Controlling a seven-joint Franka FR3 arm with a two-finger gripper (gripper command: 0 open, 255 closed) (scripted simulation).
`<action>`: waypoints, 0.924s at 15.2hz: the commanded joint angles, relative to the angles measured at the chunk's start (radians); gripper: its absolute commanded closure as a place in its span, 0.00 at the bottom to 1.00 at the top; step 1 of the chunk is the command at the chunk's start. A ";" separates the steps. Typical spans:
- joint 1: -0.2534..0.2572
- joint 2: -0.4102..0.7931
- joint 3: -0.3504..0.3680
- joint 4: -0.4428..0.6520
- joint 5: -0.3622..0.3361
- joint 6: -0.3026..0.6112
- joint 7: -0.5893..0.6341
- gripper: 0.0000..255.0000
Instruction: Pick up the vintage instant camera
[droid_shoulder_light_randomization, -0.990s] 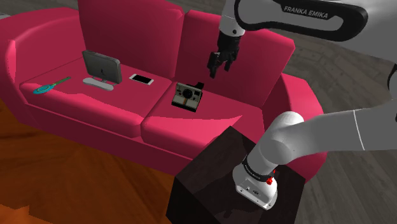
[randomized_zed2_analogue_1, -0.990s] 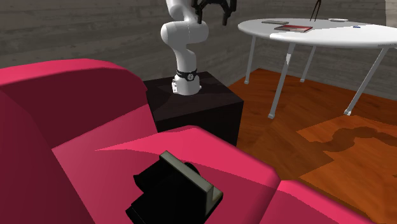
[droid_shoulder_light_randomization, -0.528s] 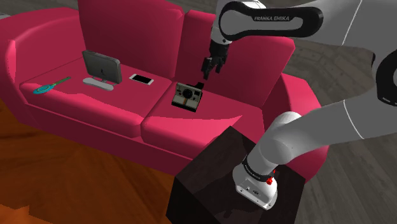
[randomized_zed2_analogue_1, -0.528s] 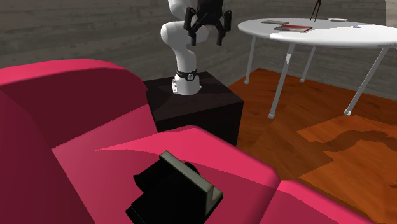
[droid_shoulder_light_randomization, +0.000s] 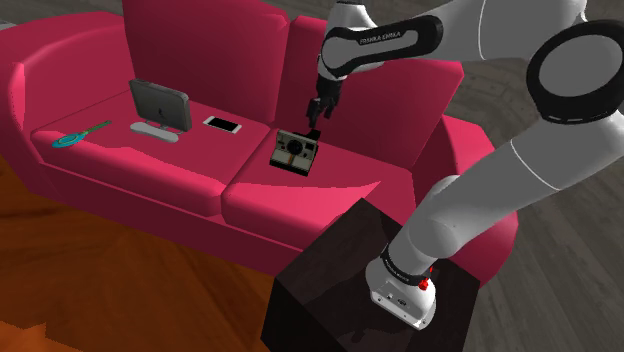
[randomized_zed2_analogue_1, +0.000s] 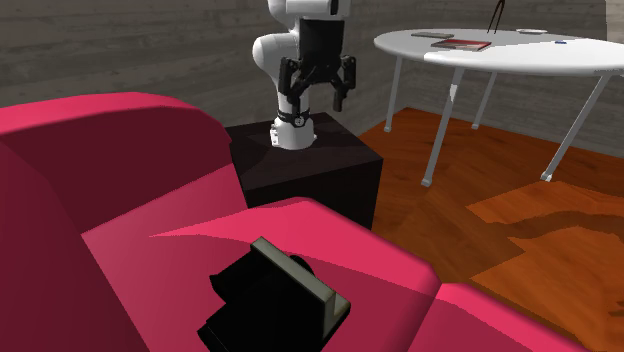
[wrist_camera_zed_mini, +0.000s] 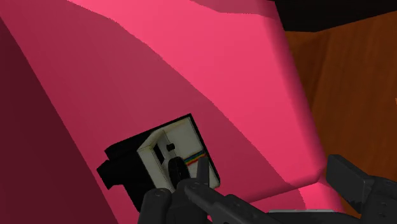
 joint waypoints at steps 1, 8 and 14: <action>0.000 0.077 -0.025 0.035 0.015 0.047 -0.056 0.00; -0.011 0.355 -0.070 0.197 0.118 0.159 -0.244 0.00; -0.055 0.599 -0.056 0.394 0.220 0.195 -0.393 0.00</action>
